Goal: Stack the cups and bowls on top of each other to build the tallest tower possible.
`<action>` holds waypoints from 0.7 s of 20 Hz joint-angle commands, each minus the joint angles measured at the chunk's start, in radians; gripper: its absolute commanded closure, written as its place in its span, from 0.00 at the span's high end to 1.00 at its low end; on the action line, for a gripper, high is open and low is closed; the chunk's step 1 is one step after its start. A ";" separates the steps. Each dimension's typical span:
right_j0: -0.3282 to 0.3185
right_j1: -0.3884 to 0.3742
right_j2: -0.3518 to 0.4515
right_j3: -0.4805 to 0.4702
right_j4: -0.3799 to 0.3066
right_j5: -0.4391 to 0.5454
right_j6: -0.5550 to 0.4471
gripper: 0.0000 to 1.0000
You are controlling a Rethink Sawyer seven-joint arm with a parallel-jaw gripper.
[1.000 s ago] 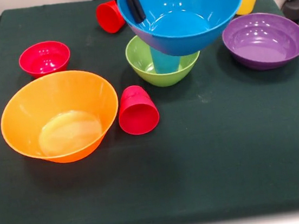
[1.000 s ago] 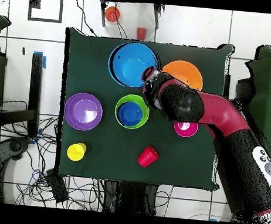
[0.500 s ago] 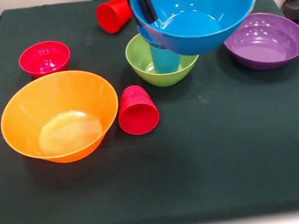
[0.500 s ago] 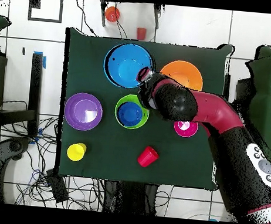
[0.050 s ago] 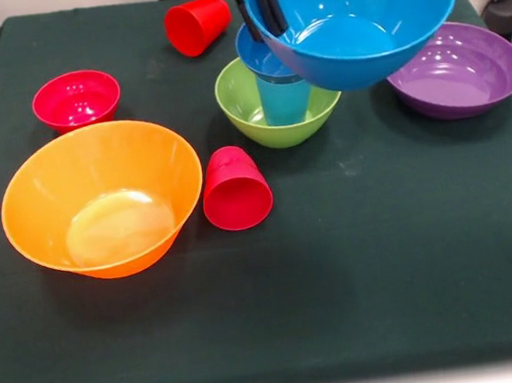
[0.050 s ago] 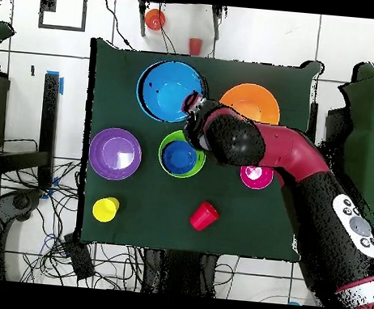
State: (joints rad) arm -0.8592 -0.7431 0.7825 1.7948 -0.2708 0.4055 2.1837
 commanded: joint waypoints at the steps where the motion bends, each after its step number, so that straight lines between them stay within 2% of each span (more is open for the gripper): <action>1: 0.012 -0.035 -0.022 0.044 0.004 0.132 -0.039 0.00; 5: -0.025 -0.018 0.003 0.037 0.016 0.158 -0.074 0.00; 8: -0.053 -0.053 0.035 0.015 0.052 0.238 -0.110 0.00; 14: -0.049 -0.085 0.059 -0.092 0.086 0.385 -0.150 0.00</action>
State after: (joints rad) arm -0.9256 -0.8009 0.8058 1.7862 -0.2169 0.5878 2.1837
